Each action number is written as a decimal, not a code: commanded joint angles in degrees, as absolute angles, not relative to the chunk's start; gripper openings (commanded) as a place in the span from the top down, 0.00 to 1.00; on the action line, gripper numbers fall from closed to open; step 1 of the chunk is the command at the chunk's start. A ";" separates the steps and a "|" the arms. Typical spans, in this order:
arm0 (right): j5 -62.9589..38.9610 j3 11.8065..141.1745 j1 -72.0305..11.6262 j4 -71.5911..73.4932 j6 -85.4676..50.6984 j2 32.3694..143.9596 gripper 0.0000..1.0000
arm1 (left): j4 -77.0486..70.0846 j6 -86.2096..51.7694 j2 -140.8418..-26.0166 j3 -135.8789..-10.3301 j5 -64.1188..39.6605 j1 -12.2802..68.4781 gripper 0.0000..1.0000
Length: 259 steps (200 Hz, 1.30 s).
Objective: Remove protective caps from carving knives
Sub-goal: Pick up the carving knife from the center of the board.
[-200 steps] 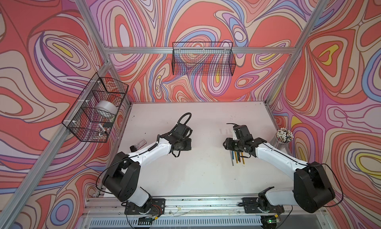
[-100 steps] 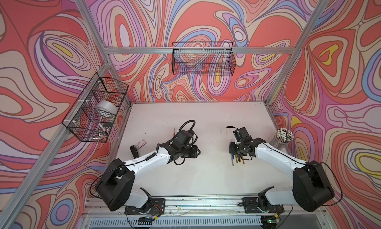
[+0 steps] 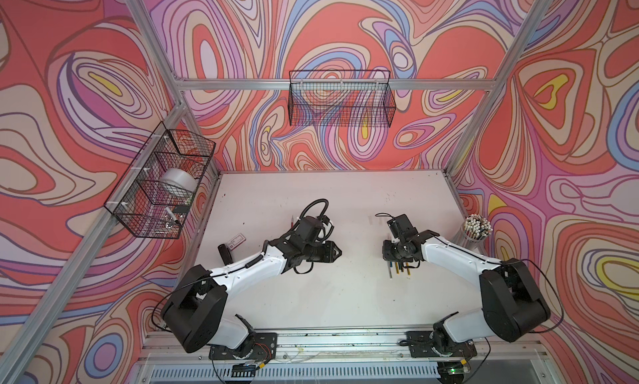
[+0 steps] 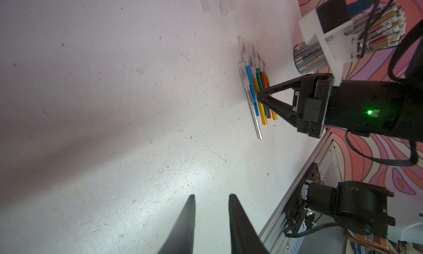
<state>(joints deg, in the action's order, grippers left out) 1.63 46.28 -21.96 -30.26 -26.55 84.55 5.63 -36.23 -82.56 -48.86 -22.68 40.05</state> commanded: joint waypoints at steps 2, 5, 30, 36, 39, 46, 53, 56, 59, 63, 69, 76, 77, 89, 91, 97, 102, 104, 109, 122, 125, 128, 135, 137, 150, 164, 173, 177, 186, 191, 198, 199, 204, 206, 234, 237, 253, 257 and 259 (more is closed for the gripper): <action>3.77 46.62 -22.10 -28.96 -26.32 86.10 0.84 | 1.76 -36.75 -83.08 -48.78 -23.92 40.29 0.72; 3.94 46.66 -22.09 -29.03 -26.28 86.27 0.84 | 1.41 -36.84 -83.02 -48.59 -23.99 40.34 0.72; 4.39 47.50 -22.14 -28.92 -25.83 87.47 0.84 | -0.41 -36.88 -82.79 -47.77 -24.10 40.43 0.72; 4.27 47.63 -22.13 -28.68 -25.60 87.93 0.84 | -0.46 -36.68 -83.01 -47.82 -24.10 40.38 0.72; 4.30 47.75 -22.07 -28.57 -25.59 88.24 0.84 | -0.40 -36.56 -83.12 -47.93 -24.16 40.39 0.72; 4.18 47.89 -22.10 -28.29 -25.74 88.89 0.84 | -0.14 -36.18 -83.37 -48.27 -24.27 40.42 0.72; 3.97 47.98 -22.14 -28.05 -25.90 89.35 0.85 | 0.36 -35.80 -83.70 -48.61 -24.34 40.42 0.72; 3.89 48.00 -22.10 -27.92 -25.96 89.50 0.85 | 0.63 -35.65 -83.80 -48.73 -24.38 40.41 0.72; 3.85 47.91 -22.11 -27.75 -26.00 89.55 0.85 | 0.88 -35.48 -83.82 -48.92 -24.42 40.43 0.72; 3.86 47.78 -22.07 -27.55 -26.21 89.56 0.85 | 1.06 -35.39 -83.92 -49.04 -24.50 40.43 0.72; 3.89 47.64 -22.09 -27.22 -26.29 89.56 0.85 | 1.21 -35.31 -84.01 -49.13 -24.58 40.43 0.72; 4.01 47.55 -22.13 -27.07 -26.35 89.63 0.85 | 1.14 -35.31 -84.09 -49.20 -24.73 40.41 0.72; 4.03 47.50 -22.14 -27.07 -26.36 89.64 0.85 | 1.14 -35.32 -84.10 -49.16 -24.71 40.42 0.72; 4.30 47.25 -22.08 -27.07 -26.20 89.65 0.85 | 0.98 -35.30 -84.20 -49.14 -24.87 40.43 0.72; 4.24 47.21 -22.11 -27.07 -26.19 89.69 0.85 | 0.97 -35.35 -84.20 -49.13 -24.87 40.43 0.72; 4.29 46.96 -22.12 -26.98 -25.97 89.74 0.85 | 0.78 -35.37 -84.29 -49.09 -24.82 40.43 0.72; 4.31 46.94 -22.15 -27.06 -25.96 89.84 0.85 | 0.60 -35.45 -84.37 -48.96 -24.84 40.43 0.72; 4.37 46.93 -22.10 -27.07 -25.94 89.87 0.85 | 0.55 -35.49 -84.37 -48.91 -24.87 40.36 0.72; 4.48 46.93 -22.14 -27.07 -25.90 89.98 0.85 | 0.29 -35.54 -84.46 -48.87 -24.87 40.42 0.72; 4.48 47.02 -22.07 -27.11 -25.83 90.41 0.85 | -0.40 -35.93 -84.77 -48.72 -25.04 40.43 0.72; 4.48 47.15 -22.07 -27.08 -25.80 90.43 0.85 | -0.57 -35.97 -84.93 -48.71 -25.13 40.35 0.72; 4.48 47.13 -22.04 -27.01 -25.83 90.59 0.85 | -0.70 -36.02 -85.03 -48.69 -25.16 40.37 0.72; 4.48 47.28 -22.12 -26.98 -25.83 90.88 0.85 | -1.00 -36.28 -85.25 -48.71 -25.31 40.43 0.72; 4.48 47.37 -22.10 -27.03 -25.84 90.99 0.85 | -1.11 -36.29 -85.36 -48.76 -25.27 40.43 0.72; 4.72 47.72 -22.07 -27.48 -25.77 91.57 0.85 | -1.71 -36.67 -85.57 -48.63 -25.39 40.36 0.72; 4.70 47.87 -22.10 -27.59 -25.83 91.67 0.84 | -2.10 -36.82 -85.50 -48.44 -25.39 40.42 0.72; 4.91 47.94 -22.11 -27.81 -25.81 91.67 0.84 | -2.19 -36.80 -85.42 -48.26 -25.40 40.43 0.72; 4.92 47.90 -22.14 -27.78 -25.84 91.61 0.84 | -2.18 -36.79 -85.40 -48.26 -25.39 40.39 0.72; 5.08 47.91 -22.07 -27.91 -25.84 91.63 0.84 | -2.10 -36.69 -85.35 -48.34 -25.49 40.43 0.72; 5.14 47.90 -22.14 -27.88 -25.99 91.62 0.85 | -1.96 -36.66 -85.34 -48.35 -25.55 40.39 0.72; 5.19 47.94 -22.18 -27.89 -25.91 91.58 0.85 | -1.83 -36.57 -85.43 -48.43 -25.51 40.42 0.72; 5.10 47.97 -22.21 -27.87 -25.92 91.58 0.85 | -1.84 -36.61 -85.43 -48.43 -25.50 40.42 0.72; 5.04 47.99 -22.23 -27.88 -25.85 91.66 0.86 | -1.84 -36.58 -85.44 -48.43 -25.66 40.42 0.72; 5.08 47.99 -22.21 -27.93 -25.91 91.60 0.86 | -1.89 -36.70 -85.45 -48.41 -25.66 40.38 0.72; 3.75 47.93 -22.22 -27.00 -26.19 89.78 0.89 | -3.08 -37.66 -85.22 -47.71 -25.90 40.43 0.72; 3.32 47.90 -22.17 -26.80 -26.39 89.43 0.89 | -3.42 -37.82 -85.17 -47.54 -25.97 40.40 0.72; 0.62 47.87 -22.24 -25.25 -27.26 87.73 0.89 | -5.33 -38.88 -84.90 -46.72 -26.97 40.40 0.72; 0.04 47.90 -22.24 -24.87 -27.58 87.38 0.89 | -5.80 -39.16 -84.90 -46.48 -27.17 40.43 0.72; -0.28 47.90 -22.24 -24.68 -27.81 87.19 0.89 | -6.04 -39.32 -84.90 -46.42 -27.38 40.41 0.72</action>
<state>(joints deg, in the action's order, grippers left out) 3.05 47.05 -21.96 -27.33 -26.35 90.17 -2.37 -37.36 -85.17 -48.05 -25.65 40.14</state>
